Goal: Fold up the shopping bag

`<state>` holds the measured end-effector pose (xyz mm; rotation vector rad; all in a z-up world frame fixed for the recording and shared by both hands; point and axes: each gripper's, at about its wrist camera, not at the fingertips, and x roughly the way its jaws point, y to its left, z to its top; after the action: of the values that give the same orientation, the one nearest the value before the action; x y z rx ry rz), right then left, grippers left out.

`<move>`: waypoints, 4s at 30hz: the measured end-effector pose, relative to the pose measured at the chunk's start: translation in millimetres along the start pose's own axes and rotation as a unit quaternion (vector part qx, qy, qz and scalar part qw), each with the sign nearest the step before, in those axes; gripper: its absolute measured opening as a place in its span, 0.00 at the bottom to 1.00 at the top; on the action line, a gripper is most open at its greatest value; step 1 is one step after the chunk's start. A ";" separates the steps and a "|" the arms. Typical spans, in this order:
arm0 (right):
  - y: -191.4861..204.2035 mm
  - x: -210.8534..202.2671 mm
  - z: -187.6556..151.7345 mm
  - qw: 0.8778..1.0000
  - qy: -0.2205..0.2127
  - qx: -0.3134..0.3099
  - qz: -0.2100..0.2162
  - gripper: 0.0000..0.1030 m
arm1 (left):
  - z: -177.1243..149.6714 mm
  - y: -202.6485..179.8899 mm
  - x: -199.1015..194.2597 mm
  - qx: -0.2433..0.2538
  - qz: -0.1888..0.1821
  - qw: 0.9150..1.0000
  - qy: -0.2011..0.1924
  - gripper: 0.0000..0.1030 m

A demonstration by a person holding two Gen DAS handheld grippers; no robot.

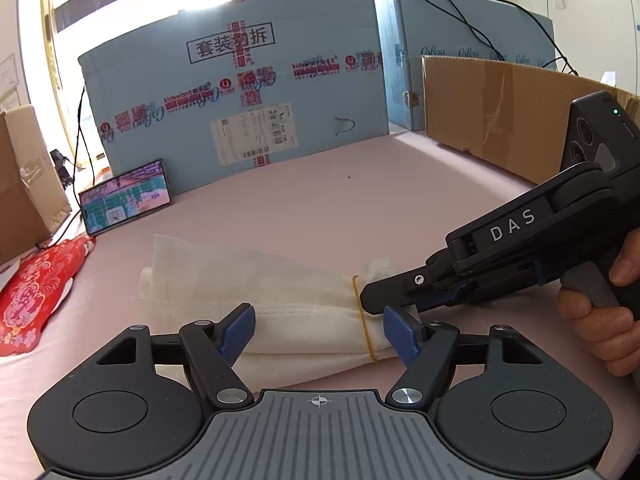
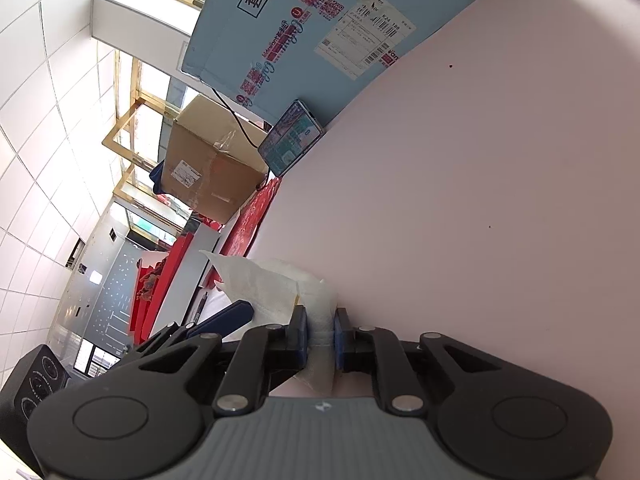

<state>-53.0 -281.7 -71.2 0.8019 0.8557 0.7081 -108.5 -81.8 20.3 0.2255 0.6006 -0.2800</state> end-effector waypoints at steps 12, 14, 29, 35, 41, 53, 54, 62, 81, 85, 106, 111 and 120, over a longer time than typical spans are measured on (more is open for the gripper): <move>-4.5 0.2 3.6 1.000 0.005 0.029 0.003 0.11 | -0.7 7.9 15.7 -0.012 -0.001 1.000 -0.001 0.58; -4.0 0.5 4.1 1.000 0.008 0.030 0.001 0.11 | -3.6 9.1 16.3 -0.017 -0.003 1.000 -0.001 0.58; -5.9 3.3 9.3 0.998 0.023 0.058 -0.005 0.11 | -13.2 15.6 20.7 -0.049 -0.047 0.998 -0.008 0.61; -1.7 6.0 11.7 0.998 0.032 0.050 -0.017 0.13 | -13.4 8.4 24.6 -0.014 -0.011 1.000 0.023 0.59; 12.4 3.2 11.0 0.999 0.024 -0.004 -0.049 0.15 | -6.8 -6.6 26.6 0.036 0.013 0.999 0.036 0.59; 50.7 -1.3 -9.7 0.968 -0.018 -0.196 -0.159 0.22 | 7.9 -50.0 42.9 0.168 0.104 0.979 0.051 0.68; 50.8 -1.7 -11.0 0.967 -0.019 -0.199 -0.160 0.20 | 8.1 -53.3 45.6 0.181 0.118 0.975 0.051 0.68; 40.0 -7.0 -10.9 0.974 -0.020 -0.184 -0.129 0.20 | 9.0 -36.1 57.7 0.156 0.165 0.973 0.042 0.69; 31.7 0.9 -2.6 0.991 0.004 -0.120 -0.057 0.33 | -1.0 34.6 56.5 -0.051 0.060 0.997 -0.024 0.69; 37.0 5.3 -7.0 0.990 0.006 -0.132 -0.052 0.21 | -2.5 51.5 57.7 -0.108 0.019 0.994 -0.022 0.69; 43.1 -16.8 -3.7 0.990 -0.028 -0.129 -0.044 0.33 | -24.8 57.8 28.6 -0.013 0.090 0.996 -0.005 0.75; 61.0 21.0 -13.7 0.975 0.031 -0.198 -0.097 0.28 | -25.5 52.7 26.7 0.015 0.056 0.998 -0.004 0.78; 88.5 26.5 -48.0 0.944 -0.014 -0.278 -0.176 0.30 | -44.5 1.6 -3.9 0.088 0.211 0.974 -0.006 0.80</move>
<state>-100.4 -200.1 -27.3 0.1430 0.6973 0.5751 -134.3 -66.7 -12.9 0.5130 0.5011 0.0774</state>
